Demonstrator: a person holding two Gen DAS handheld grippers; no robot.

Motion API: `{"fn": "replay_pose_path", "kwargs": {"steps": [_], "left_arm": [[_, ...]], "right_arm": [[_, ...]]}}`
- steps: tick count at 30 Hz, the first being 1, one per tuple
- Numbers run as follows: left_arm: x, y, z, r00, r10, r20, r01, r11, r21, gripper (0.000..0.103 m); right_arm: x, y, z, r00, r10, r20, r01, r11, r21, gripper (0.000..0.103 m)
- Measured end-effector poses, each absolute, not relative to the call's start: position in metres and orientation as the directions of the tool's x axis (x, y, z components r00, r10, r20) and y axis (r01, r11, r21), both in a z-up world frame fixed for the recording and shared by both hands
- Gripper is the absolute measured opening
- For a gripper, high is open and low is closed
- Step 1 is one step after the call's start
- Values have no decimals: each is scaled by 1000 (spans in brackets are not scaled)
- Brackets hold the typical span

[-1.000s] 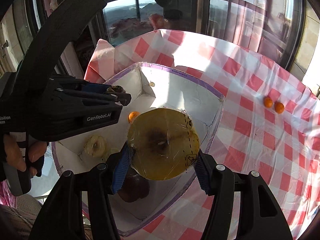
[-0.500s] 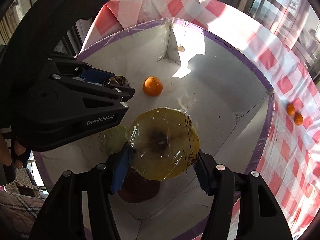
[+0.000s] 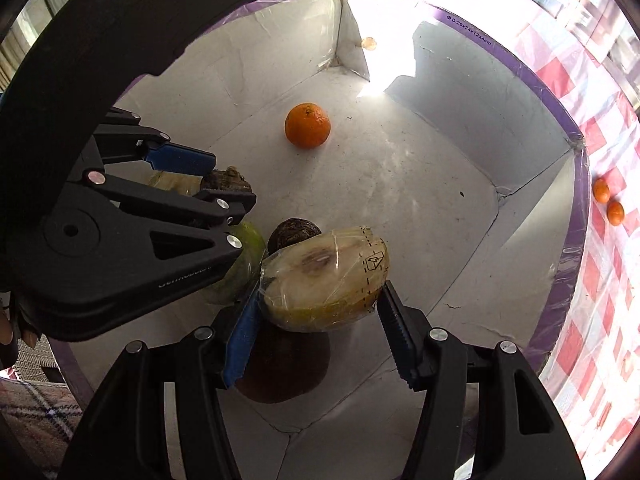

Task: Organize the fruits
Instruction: 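Carry the pear half and dried fruit into the purple box and release them, then move both open tools back toward the two oranges on the tablecloth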

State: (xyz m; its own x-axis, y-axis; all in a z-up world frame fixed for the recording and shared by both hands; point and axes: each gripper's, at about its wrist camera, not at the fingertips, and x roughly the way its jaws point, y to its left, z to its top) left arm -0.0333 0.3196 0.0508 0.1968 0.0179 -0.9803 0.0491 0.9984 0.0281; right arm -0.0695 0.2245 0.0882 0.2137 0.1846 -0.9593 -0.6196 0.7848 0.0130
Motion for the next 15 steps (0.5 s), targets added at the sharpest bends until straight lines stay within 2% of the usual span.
{"fn": "replay_pose_path", "kwargs": {"steps": [3, 7, 15], "left_arm": [[-31, 318, 51, 191, 15, -981, 48, 999, 25, 57], [-30, 317, 52, 191, 5, -982, 49, 999, 14, 64], [-29, 312, 48, 192, 2, -981, 42, 999, 10, 66]], "right_arm": [[-69, 225, 89, 206, 188, -960, -610, 792, 24, 57], [-64, 225, 86, 202, 192, -960, -613, 790, 29, 58], [-63, 223, 88, 199, 208, -958, -611, 790, 44, 60]]}}
